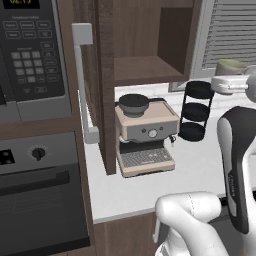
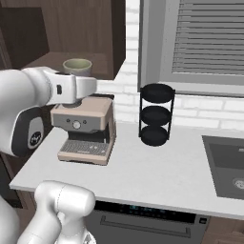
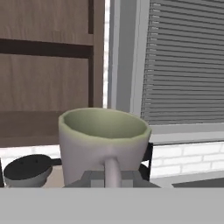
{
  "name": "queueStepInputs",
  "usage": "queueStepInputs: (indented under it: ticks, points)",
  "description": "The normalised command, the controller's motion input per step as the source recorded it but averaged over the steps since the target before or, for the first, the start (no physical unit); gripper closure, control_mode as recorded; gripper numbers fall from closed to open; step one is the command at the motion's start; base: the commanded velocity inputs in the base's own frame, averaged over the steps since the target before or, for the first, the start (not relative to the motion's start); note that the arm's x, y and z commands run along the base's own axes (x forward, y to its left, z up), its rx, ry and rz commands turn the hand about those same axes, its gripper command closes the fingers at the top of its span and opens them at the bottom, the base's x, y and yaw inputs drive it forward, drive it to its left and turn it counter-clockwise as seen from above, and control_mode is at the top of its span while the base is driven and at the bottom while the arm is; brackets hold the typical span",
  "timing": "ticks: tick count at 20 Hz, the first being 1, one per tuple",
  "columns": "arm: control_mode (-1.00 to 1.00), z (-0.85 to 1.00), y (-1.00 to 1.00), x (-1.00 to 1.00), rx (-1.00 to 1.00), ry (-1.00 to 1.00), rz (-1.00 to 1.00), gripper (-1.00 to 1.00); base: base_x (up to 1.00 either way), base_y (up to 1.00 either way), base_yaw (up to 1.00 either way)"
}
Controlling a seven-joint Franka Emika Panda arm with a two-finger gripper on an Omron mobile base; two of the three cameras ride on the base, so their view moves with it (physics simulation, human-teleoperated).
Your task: Gather all objects into one cabinet and sort the glasses and bowls to opposite sides.
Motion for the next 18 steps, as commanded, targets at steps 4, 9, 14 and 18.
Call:
queueStepInputs:
  ticks: [4,9,14,18]
  points:
    - [1.00,0.00,0.09,-0.03,-0.01,0.02,0.00,1.00,-0.09,0.00,0.00]
    - [1.00,0.00,0.00,0.00,0.00,0.00,0.00,1.00,-0.89,-0.38,-0.16]
    - [1.00,0.00,0.00,0.00,0.00,0.00,0.00,1.00,-0.67,-1.00,-0.41]
    - [1.00,0.00,0.00,0.00,0.00,0.00,0.00,1.00,-0.03,-1.00,-0.58]
